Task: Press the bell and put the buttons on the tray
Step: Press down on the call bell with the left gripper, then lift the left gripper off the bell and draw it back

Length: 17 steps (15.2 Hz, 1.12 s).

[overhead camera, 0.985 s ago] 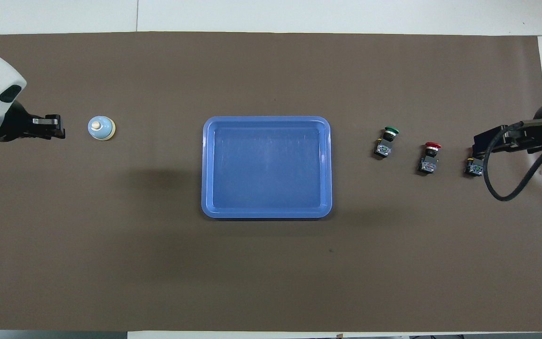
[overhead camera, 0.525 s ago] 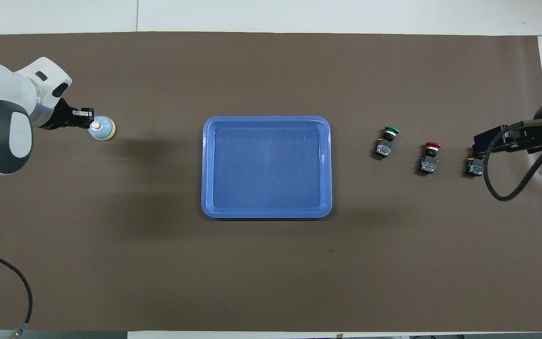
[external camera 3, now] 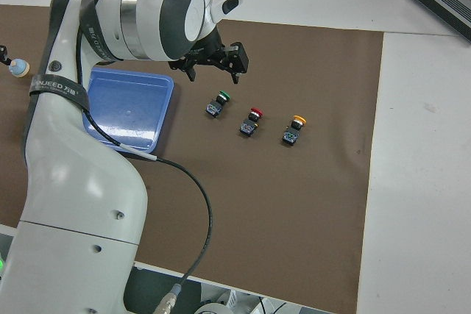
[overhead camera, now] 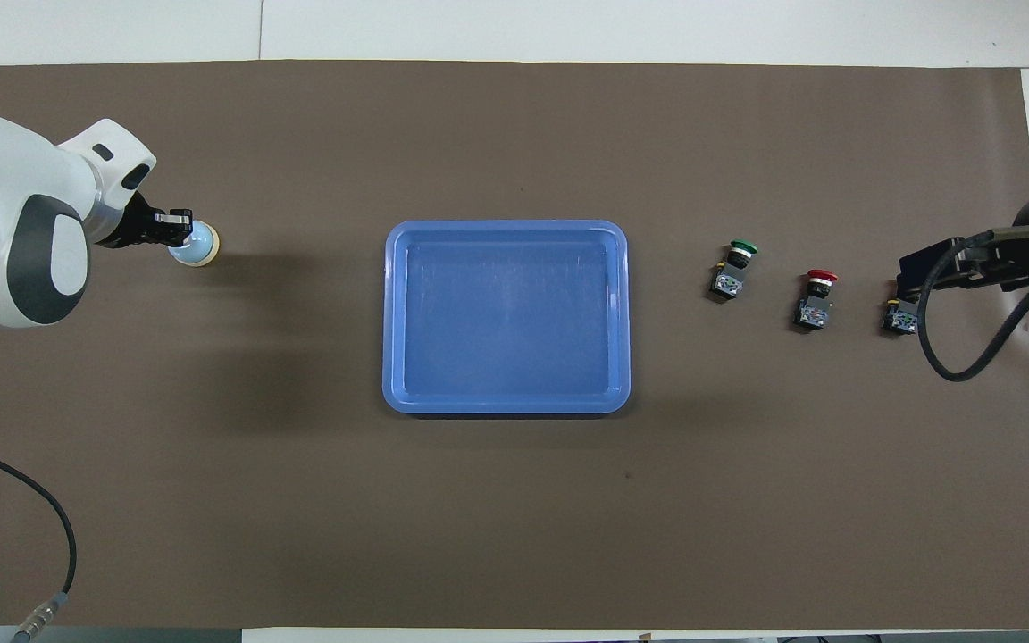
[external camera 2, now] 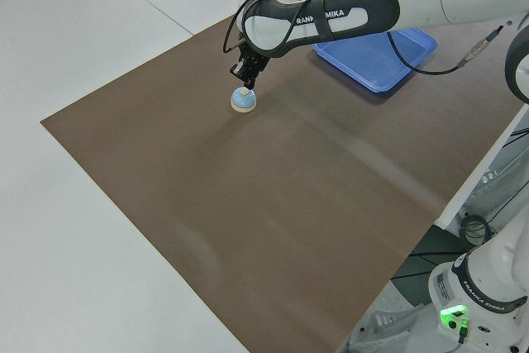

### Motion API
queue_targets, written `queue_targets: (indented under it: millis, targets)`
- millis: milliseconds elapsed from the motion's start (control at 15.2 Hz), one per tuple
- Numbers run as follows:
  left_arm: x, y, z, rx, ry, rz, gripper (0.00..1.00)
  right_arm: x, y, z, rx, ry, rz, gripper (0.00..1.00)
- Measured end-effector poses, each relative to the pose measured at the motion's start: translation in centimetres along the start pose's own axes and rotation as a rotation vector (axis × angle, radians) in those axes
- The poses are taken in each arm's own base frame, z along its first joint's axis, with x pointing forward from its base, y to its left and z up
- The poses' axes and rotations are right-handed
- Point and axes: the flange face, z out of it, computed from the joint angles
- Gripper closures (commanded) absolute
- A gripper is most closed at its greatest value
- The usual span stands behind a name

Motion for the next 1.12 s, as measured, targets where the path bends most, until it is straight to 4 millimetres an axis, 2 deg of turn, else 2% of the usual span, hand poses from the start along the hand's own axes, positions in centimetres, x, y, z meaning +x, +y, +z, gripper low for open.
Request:
queue_targets:
  millis: [328, 722, 853, 919, 1116]
  targets:
    - [-0.2, -0.2, 1.7, 0.0, 0.033, -0.004, 1.0, 0.0, 0.0, 0.0, 0.0, 0.0, 0.0, 0.0]
    - [-0.1, -0.4, 1.6, 0.001, 0.037, -0.006, 1.0, 0.0, 0.0, 0.0, 0.0, 0.0, 0.0, 0.0]
    - [0.3, -0.5, 0.1, 0.003, 0.008, -0.009, 1.0, 0.0, 0.0, 0.0, 0.0, 0.0, 0.0, 0.0]
    - [0.7, -0.5, -1.9, 0.003, -0.007, -0.009, 0.79, 0.0, 0.0, 0.0, 0.0, 0.0, 0.0, 0.0]
    - [0.3, -0.2, -9.9, 0.0, -0.034, -0.004, 0.02, 0.0, 0.0, 0.0, 0.0, 0.0, 0.0, 0.0]
